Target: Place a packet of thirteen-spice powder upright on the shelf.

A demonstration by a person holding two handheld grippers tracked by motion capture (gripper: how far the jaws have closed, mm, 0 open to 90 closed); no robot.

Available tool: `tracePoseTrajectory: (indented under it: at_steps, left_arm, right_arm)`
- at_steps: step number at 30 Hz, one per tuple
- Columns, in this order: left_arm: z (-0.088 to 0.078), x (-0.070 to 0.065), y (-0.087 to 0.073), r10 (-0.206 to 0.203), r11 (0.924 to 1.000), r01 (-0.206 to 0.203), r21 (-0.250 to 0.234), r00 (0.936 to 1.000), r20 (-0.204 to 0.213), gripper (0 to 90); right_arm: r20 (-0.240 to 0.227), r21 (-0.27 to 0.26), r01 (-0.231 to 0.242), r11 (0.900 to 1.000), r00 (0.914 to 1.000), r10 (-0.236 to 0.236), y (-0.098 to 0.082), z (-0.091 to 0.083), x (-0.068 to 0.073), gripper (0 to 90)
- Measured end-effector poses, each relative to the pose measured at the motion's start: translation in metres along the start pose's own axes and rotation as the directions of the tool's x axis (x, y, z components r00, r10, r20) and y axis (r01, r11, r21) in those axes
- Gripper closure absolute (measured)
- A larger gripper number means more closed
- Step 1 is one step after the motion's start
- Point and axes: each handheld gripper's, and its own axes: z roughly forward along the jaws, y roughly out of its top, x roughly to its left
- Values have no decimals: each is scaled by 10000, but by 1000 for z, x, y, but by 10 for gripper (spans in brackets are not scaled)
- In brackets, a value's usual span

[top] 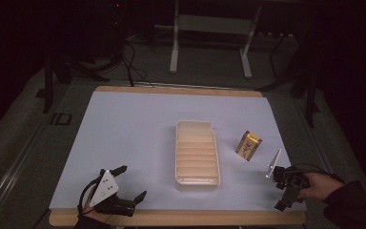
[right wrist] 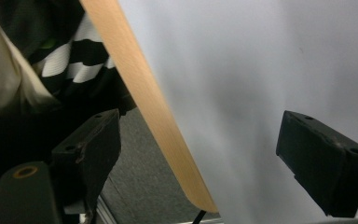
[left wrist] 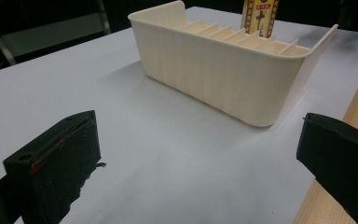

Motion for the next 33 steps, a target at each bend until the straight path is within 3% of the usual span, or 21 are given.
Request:
tracePoseTrajectory:
  at_steps: [6,10,20,27,33]
  left_arm:
    - [0,0,0,20,10000,-20,15,10000,44,0]
    - [0,-1,0,22,10000,-23,54,10000,74,0]
    - [1,-1,0,47,9999,-48,106,9999,128,0]
    - [1,-1,0,61,9999,-64,137,9999,155,0]
    - [1,-1,-1,60,9999,-63,152,9998,191,0]
  right_arm:
    - [395,-178,1207,9925,9920,-1200,14,-3,12,147]
    - [366,-244,1596,9869,9866,-1587,24,-6,19,147]
    - [244,-369,2239,9739,9745,-2231,44,-12,27,147]
    - [262,-575,2961,9534,9551,-2950,62,-18,36,148]
    - [510,-644,3016,9513,9530,-2987,74,-25,37,147]
